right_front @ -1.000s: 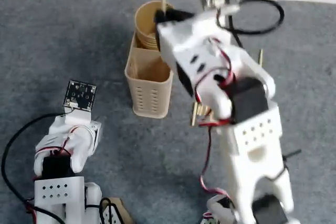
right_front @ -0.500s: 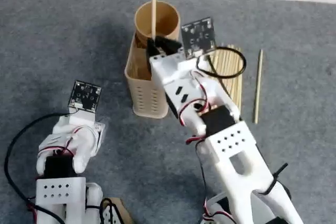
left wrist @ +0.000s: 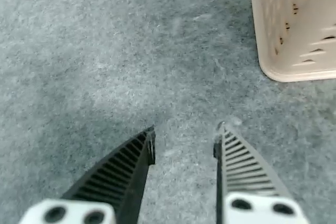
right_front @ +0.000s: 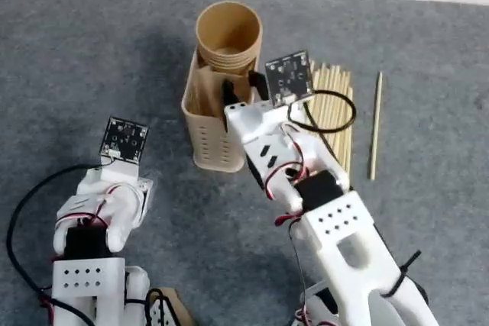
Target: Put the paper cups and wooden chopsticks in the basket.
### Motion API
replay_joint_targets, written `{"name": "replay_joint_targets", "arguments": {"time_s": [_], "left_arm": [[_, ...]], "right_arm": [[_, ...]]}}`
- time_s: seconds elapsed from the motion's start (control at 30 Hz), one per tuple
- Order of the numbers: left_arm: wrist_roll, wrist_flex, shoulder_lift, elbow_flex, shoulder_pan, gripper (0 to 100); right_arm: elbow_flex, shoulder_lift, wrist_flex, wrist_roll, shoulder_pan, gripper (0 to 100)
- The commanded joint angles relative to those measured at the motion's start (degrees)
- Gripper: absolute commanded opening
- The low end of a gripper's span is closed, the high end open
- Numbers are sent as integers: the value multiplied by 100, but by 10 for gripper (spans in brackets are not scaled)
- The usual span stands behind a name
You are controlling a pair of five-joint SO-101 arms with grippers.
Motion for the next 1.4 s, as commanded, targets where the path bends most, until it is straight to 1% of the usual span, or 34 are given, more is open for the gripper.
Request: {"name": "replay_joint_targets", "arguments": {"time_s": [0.0,0.07,0.13,0.23,0.33,0.4,0.47,0.6,0.77,0.93,1.07,1.3,1.37], "left_arm": [[-9,-88,-66,-22,66,207],[-9,-97,-66,-22,66,207],[-9,-97,-66,-13,66,207],[-9,-97,-66,-13,75,207],[-18,-97,-66,-13,84,207],[-18,-88,-66,-13,84,207],[-18,-79,-66,-13,84,207],[-9,-70,-66,-13,84,207],[-9,-79,-66,-13,92,207],[-9,-88,-66,-13,92,207],[-9,-88,-66,-13,92,207],[-9,-70,-66,-13,92,207],[-9,-70,-66,-13,92,207]], "right_arm": [[-207,-752,374,149,198,167],[-752,-1209,1147,510,497,166],[-1332,-1464,2105,897,1015,166],[-2044,-1288,3266,1433,1912,166],[-2149,-673,3899,1793,2598,166],[-1991,-101,3925,1934,2985,166],[-1842,541,3679,1978,3222,166],[-1604,1859,2879,2066,3486,166],[-1745,3301,2651,2101,3925,166],[-2202,4233,2624,2312,4145,166],[-2545,4831,2607,2321,4286,166],[-3046,6062,2607,2312,4321,166],[-3116,6369,2607,2321,4312,150]]}}
